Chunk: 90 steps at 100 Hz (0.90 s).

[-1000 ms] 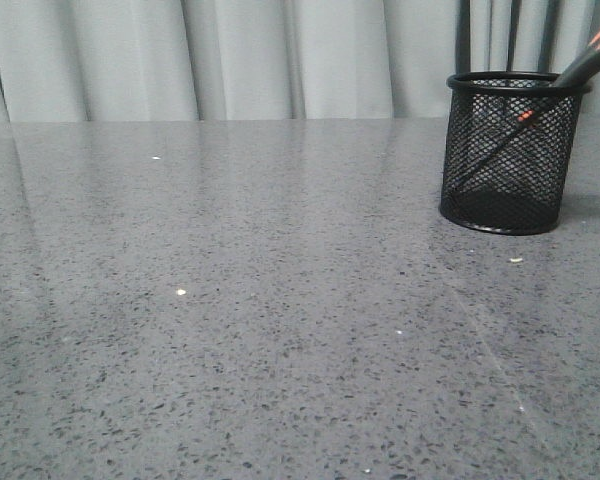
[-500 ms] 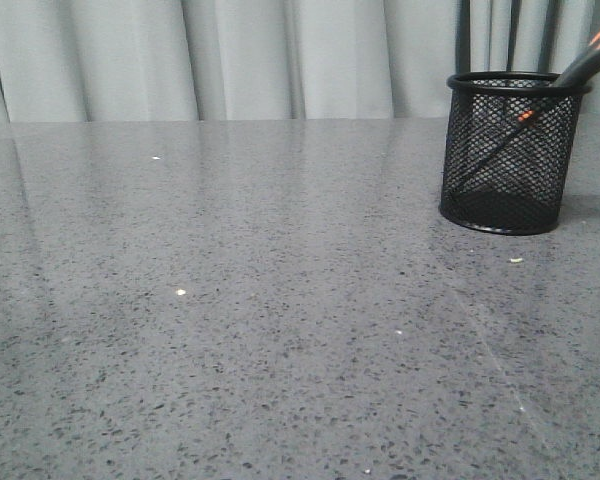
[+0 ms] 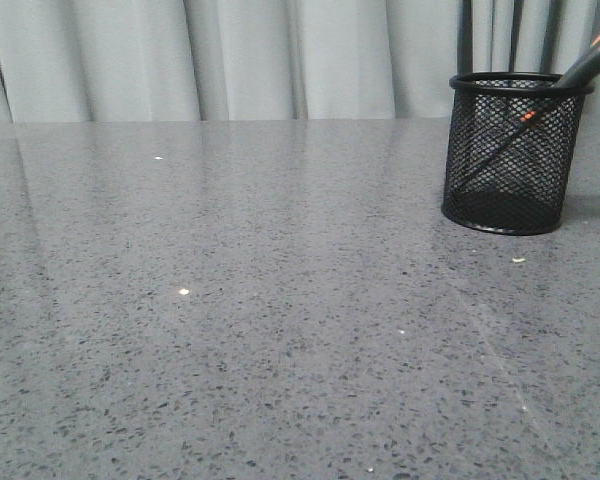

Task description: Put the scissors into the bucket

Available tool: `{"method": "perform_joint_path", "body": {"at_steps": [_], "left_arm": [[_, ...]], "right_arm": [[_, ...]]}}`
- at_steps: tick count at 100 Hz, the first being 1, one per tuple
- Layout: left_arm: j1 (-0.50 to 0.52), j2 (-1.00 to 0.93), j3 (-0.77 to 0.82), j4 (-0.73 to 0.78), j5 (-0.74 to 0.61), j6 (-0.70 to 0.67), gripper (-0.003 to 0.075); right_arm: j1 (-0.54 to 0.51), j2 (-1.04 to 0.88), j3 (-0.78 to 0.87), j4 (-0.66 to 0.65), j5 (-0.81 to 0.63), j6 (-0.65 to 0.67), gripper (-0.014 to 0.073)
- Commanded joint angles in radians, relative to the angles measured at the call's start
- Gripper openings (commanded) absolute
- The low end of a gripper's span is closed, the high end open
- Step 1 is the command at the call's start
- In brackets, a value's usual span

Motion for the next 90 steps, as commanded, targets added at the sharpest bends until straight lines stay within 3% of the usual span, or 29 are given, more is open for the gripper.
{"method": "perform_joint_path", "body": {"at_steps": [1, 24, 48, 90], "left_arm": [[0.092, -0.065, 0.071, 0.013, -0.094, -0.067, -0.0019], [0.327, -0.231, 0.187, 0.051, 0.161, -0.195, -0.0019], [0.367, -0.288, 0.199, 0.080, 0.403, -0.195, -0.0019], [0.367, -0.299, 0.199, 0.108, 0.401, -0.195, -0.0019]], "right_arm": [[-0.001, 0.015, -0.019, 0.002, -0.081, -0.010, -0.0045], [-0.001, 0.015, -0.019, 0.002, -0.081, -0.010, -0.0045], [-0.001, 0.015, -0.019, 0.002, -0.081, -0.010, -0.0045], [-0.001, 0.015, -0.019, 0.002, -0.079, -0.010, -0.0045]]}}
